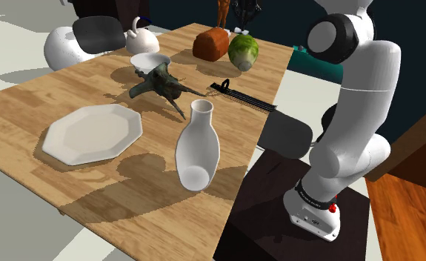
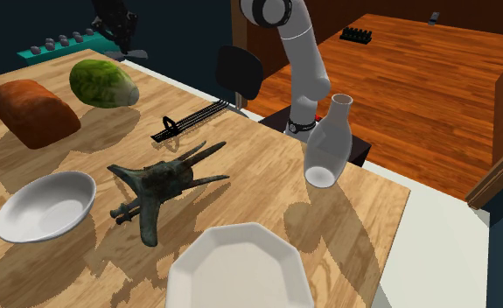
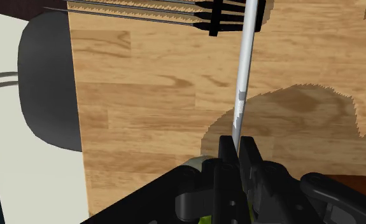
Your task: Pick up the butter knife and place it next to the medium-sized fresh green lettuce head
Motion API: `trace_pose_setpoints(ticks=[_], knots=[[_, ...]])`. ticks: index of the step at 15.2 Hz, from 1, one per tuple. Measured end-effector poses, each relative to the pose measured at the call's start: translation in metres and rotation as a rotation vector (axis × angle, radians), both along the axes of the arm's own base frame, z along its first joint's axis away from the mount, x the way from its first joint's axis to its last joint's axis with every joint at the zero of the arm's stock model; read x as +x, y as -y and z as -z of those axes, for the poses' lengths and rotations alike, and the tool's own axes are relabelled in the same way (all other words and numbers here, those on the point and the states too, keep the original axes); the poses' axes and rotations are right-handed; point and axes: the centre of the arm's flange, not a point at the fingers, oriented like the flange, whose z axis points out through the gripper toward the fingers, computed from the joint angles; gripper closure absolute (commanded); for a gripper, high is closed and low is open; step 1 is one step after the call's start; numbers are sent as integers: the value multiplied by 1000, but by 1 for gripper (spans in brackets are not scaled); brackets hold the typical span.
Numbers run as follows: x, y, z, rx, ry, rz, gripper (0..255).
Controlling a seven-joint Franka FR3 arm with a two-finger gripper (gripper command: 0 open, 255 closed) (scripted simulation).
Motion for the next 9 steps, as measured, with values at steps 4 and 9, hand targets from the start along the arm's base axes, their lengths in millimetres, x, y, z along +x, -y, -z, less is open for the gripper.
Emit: trace_pose_setpoints(ticks=[4,9], knots=[[1,0,21,0,0,0,255],[-1,1,48,0,0,0,255]])
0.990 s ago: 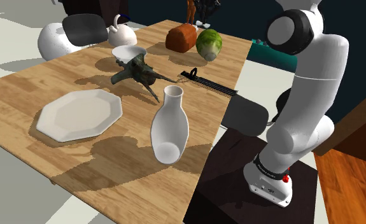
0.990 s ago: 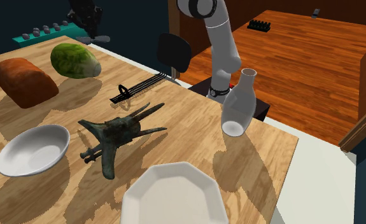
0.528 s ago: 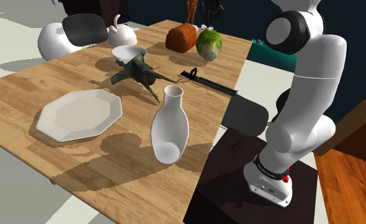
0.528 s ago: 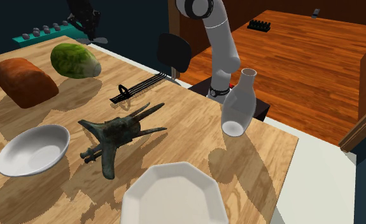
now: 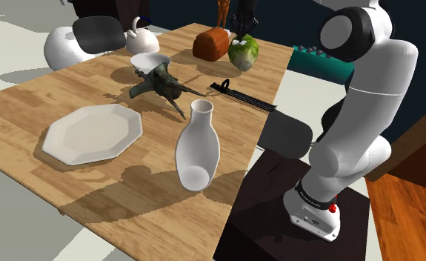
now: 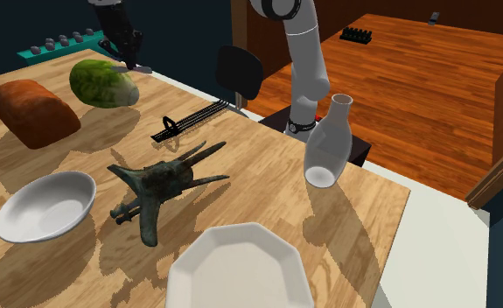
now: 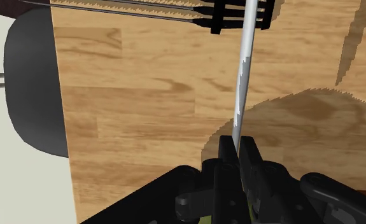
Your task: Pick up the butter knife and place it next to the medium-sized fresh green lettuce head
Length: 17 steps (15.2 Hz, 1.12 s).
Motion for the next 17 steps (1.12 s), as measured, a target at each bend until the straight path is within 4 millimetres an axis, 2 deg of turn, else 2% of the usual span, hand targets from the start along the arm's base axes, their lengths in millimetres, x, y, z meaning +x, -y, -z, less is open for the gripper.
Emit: trace_pose_setpoints(ticks=[17], knots=[[0,-1,88,-1,1,0,255]])
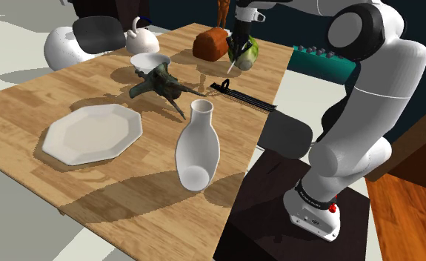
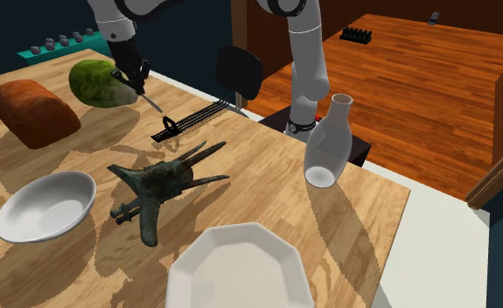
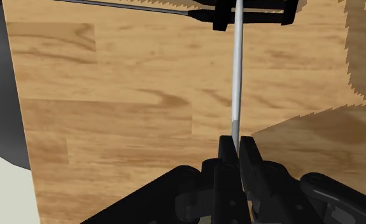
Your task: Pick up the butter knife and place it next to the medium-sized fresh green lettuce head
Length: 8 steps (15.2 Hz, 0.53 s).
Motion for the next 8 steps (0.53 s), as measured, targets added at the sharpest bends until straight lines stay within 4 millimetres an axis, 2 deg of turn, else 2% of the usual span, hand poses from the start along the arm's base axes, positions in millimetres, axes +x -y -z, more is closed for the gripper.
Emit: trace_pose_setpoints(ticks=[8], knots=[[0,0,39,-3,4,0,255]])
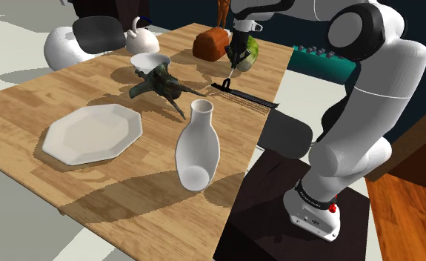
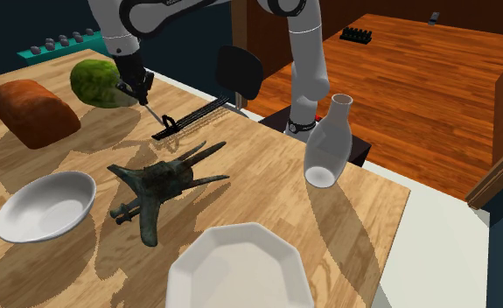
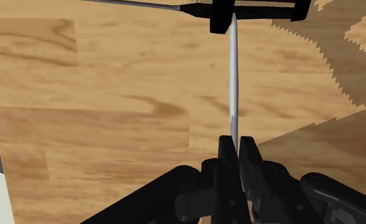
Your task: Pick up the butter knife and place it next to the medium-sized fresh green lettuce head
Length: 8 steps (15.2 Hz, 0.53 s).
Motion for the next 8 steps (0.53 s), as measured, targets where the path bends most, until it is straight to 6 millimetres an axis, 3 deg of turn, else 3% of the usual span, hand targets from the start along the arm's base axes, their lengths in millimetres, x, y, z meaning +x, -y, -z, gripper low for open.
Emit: trace_pose_setpoints(ticks=[8], knots=[[1,0,32,-5,12,0,255]])
